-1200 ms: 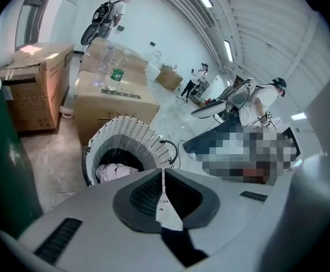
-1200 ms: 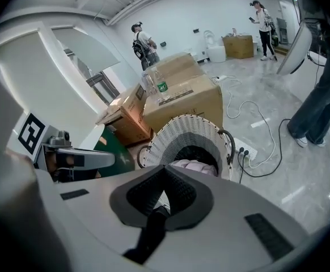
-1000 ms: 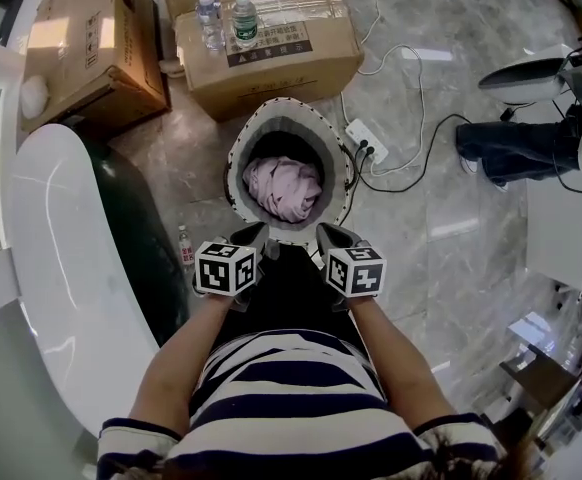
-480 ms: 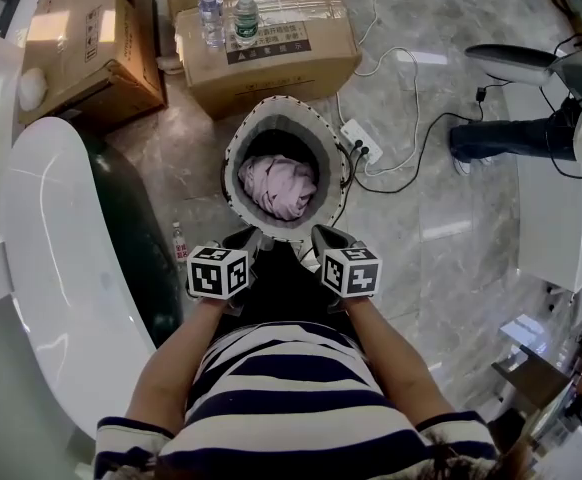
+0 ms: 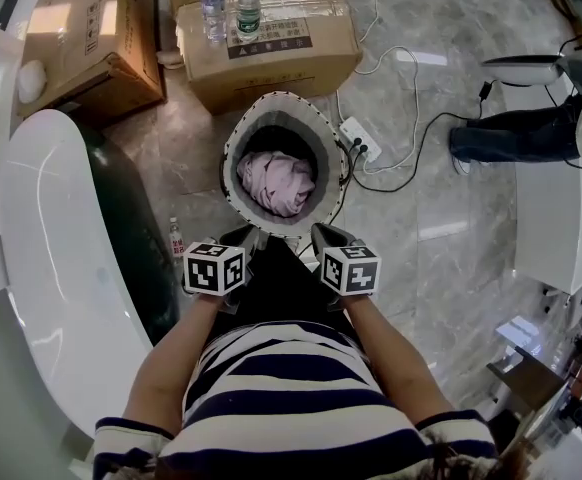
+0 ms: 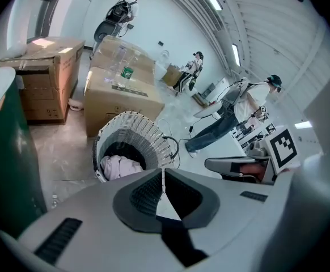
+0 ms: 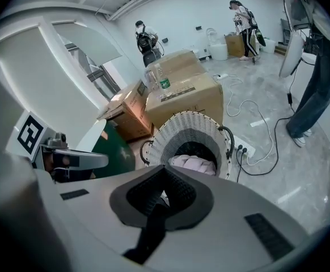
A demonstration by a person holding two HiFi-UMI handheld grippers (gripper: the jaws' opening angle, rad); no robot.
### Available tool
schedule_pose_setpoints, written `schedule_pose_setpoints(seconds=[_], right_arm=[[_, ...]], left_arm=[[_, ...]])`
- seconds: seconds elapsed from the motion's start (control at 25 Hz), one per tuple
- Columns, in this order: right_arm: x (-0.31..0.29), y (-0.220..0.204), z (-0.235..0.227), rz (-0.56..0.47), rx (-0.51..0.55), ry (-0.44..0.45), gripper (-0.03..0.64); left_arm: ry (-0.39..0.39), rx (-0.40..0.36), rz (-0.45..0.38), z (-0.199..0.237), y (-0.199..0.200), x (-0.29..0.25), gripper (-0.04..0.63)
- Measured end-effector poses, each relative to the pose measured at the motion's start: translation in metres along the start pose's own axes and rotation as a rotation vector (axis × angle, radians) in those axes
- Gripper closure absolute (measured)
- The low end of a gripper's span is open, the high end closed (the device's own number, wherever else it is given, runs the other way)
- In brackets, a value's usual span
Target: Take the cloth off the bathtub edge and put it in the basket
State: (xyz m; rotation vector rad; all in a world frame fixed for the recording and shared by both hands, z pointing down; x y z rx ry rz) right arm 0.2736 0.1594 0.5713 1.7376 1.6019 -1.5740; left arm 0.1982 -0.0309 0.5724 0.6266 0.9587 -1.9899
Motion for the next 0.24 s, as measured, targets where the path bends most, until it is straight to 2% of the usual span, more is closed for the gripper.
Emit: schedule_pose_setpoints(seconds=[0.24], right_arm=[[-0.0012,-0.0001,0.0014,0.001,0.014,0.000,0.591]], left_arm=[[-0.001,-0.010,-0.009,-0.0015,0.0055,0.0013,0.566]])
Point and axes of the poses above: the fingertips, and each gripper's own axes: x backward along the fingers, z to its left, y out of its top, the point moved 7 cm from there along x, backward along the fingers, and after that the axes turned 2 degrees about -y, right-handed, at the moved point
